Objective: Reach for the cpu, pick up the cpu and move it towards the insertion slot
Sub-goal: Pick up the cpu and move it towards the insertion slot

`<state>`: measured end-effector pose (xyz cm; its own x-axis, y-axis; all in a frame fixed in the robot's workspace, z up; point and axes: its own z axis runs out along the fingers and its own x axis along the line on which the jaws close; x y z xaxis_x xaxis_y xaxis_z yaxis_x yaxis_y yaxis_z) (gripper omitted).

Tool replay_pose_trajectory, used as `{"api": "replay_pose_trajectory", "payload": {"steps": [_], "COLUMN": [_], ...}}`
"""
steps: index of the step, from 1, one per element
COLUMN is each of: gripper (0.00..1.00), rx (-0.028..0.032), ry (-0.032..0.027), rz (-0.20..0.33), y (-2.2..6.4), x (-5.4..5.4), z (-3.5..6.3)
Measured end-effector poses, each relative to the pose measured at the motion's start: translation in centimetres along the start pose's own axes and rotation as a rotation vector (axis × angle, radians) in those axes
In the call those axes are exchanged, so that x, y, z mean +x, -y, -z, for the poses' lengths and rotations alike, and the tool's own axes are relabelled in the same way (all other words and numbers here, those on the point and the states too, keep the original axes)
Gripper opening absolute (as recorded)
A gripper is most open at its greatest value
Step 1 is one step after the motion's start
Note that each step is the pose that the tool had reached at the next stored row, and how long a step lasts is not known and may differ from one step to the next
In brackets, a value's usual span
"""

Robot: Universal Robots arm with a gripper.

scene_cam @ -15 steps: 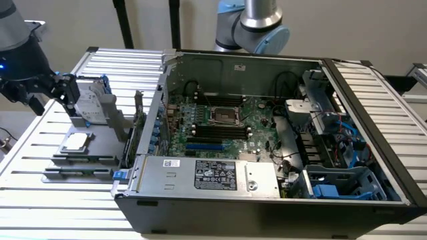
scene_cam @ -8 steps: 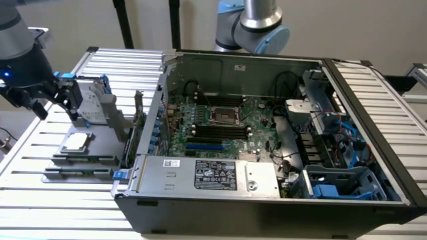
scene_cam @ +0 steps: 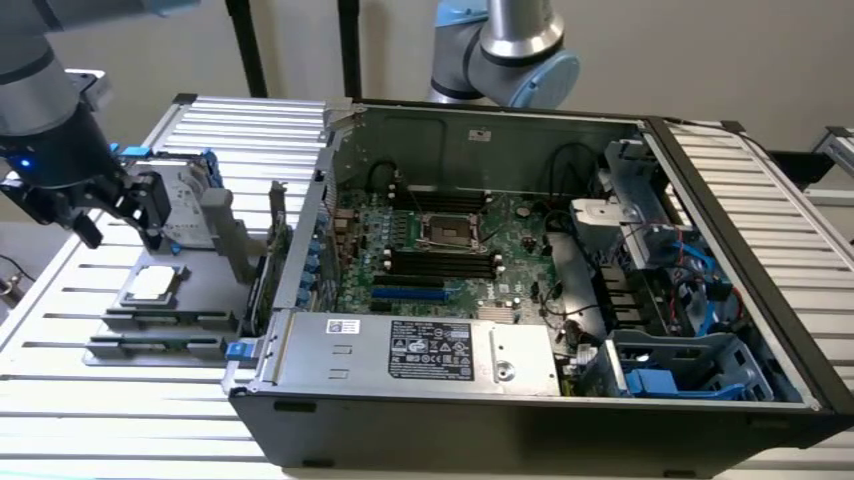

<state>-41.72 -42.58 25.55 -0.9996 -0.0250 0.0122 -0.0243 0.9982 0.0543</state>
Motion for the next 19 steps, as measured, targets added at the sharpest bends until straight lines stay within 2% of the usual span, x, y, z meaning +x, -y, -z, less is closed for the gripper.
{"api": "replay_pose_trajectory", "payload": {"steps": [19], "gripper": [0.71], "rx": [0.0001], "ry": [-0.0001], "rz": [0.0], "y": [0.2], "x": [0.0], "z": [-3.45]}}
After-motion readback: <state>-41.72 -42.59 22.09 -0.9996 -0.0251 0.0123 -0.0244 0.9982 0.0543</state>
